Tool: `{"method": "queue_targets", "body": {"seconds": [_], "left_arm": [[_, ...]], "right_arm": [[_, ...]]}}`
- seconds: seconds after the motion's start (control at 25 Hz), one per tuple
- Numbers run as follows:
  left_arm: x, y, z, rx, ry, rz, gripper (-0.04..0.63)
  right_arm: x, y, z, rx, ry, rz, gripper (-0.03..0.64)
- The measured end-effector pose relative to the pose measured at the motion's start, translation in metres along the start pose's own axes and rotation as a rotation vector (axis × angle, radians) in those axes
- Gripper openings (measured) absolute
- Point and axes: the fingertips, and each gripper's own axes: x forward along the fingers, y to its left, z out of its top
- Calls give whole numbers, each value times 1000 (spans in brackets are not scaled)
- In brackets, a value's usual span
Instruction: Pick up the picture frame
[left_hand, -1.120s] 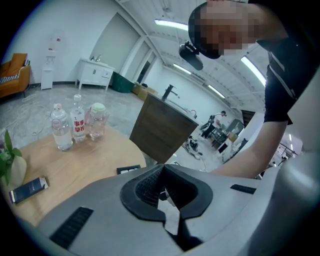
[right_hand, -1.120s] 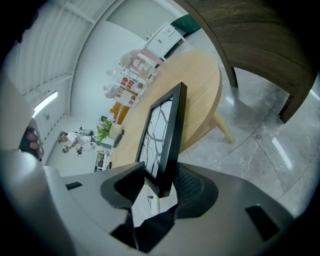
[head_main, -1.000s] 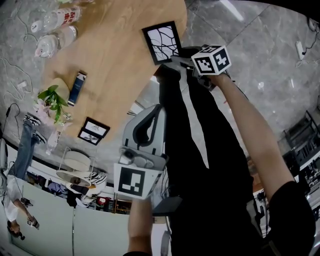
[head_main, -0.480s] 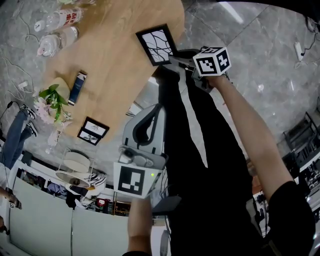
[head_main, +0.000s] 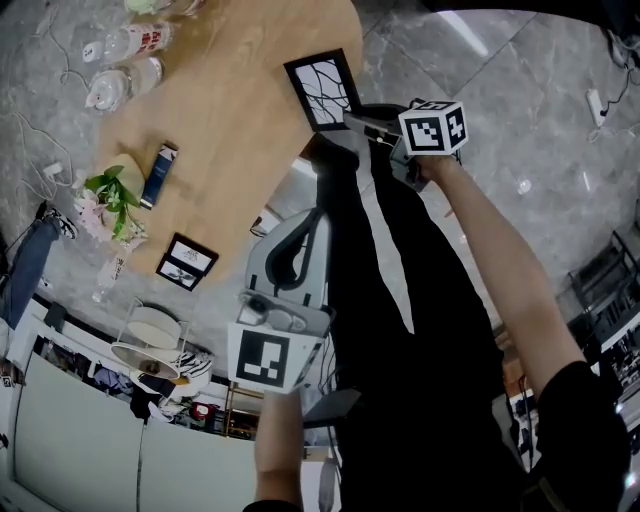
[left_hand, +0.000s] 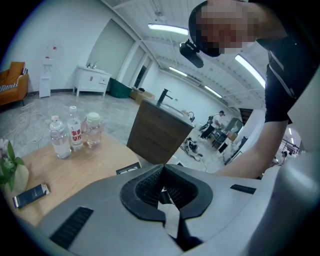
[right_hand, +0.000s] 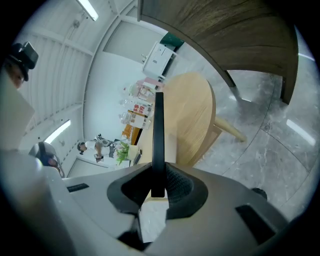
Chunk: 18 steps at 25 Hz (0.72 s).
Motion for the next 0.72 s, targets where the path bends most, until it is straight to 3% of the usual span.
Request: {"method": "queue_targets", "body": {"seconds": [0.28, 0.72], "left_arm": [[-11, -26, 12, 6, -54, 17, 14], [-35, -73, 61, 98, -171, 55, 13]], "right_arm": [[-36, 41, 10, 19, -88, 76, 69], [-115, 123, 39, 107, -273, 196, 67]]}}
